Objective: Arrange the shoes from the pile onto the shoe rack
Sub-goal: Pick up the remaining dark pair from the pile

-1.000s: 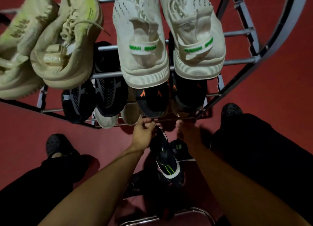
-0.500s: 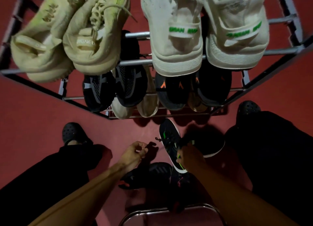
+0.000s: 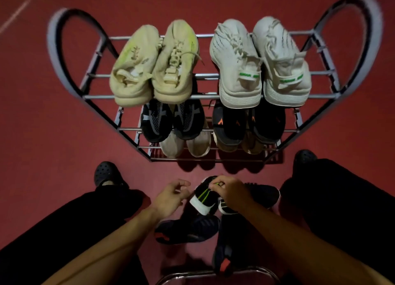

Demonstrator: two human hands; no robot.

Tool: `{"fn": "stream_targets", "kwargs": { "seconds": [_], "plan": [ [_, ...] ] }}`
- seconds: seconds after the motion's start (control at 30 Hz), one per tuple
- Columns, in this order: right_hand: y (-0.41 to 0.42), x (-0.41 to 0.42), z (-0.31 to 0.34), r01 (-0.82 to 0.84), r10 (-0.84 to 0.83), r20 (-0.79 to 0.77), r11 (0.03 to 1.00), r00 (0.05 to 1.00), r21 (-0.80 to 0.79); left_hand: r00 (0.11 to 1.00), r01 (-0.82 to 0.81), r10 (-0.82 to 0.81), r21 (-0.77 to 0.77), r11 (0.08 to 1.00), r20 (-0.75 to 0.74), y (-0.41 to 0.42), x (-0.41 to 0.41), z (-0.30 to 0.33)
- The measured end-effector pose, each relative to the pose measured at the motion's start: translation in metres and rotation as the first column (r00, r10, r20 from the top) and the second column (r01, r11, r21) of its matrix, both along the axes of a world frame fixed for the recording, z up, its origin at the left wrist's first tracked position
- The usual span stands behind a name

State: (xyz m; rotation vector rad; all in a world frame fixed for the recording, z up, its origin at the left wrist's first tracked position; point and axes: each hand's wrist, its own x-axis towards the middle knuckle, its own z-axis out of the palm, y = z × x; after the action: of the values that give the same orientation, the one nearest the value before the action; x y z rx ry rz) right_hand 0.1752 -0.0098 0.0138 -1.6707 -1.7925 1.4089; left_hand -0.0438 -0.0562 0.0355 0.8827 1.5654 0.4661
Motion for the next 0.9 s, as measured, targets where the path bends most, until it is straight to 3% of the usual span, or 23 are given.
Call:
{"fn": "stream_targets", "kwargs": {
  "seconds": [0.2, 0.37, 0.5, 0.63, 0.73, 0.8, 0.9],
  "plan": [
    [-0.024, -0.019, 0.049, 0.130, -0.136, -0.151, 0.990, 0.979, -0.047, 1.000, 0.029, -0.030, 0.118, 0.993, 0.006, -0.024, -0.011, 0.043],
    [-0.041, -0.028, 0.090, 0.254, -0.268, -0.233, 0.963, 0.935, -0.088, 0.990, 0.014, -0.038, 0.172, 0.985, 0.136, -0.042, -0.001, 0.062],
    [-0.047, -0.044, 0.123, 0.361, -0.439, -0.372, 0.895, 0.818, -0.261, 0.954, -0.046, -0.005, 0.163, 0.986, 0.301, -0.055, 0.005, 0.060],
    [-0.042, -0.065, 0.140, 0.435, -0.617, -0.524, 0.786, 0.586, -0.439, 0.898, -0.124, 0.094, 0.041, 0.991, 0.431, -0.061, 0.011, 0.054],
    [-0.031, -0.077, 0.142, 0.460, -0.678, -0.565, 0.735, 0.471, -0.499, 0.875, -0.205, 0.168, 0.033, 0.978, 0.453, -0.055, 0.009, 0.053],
    [-0.025, -0.082, 0.142, 0.463, -0.689, -0.577, 0.723, 0.438, -0.512, 0.882, -0.202, 0.162, 0.045, 0.978, 0.443, -0.052, 0.006, 0.051],
    [-0.021, -0.085, 0.139, 0.440, -0.665, -0.565, 0.747, 0.488, -0.498, 0.881, -0.206, 0.164, 0.046, 0.977, 0.445, -0.054, 0.004, 0.050]
  ]
}}
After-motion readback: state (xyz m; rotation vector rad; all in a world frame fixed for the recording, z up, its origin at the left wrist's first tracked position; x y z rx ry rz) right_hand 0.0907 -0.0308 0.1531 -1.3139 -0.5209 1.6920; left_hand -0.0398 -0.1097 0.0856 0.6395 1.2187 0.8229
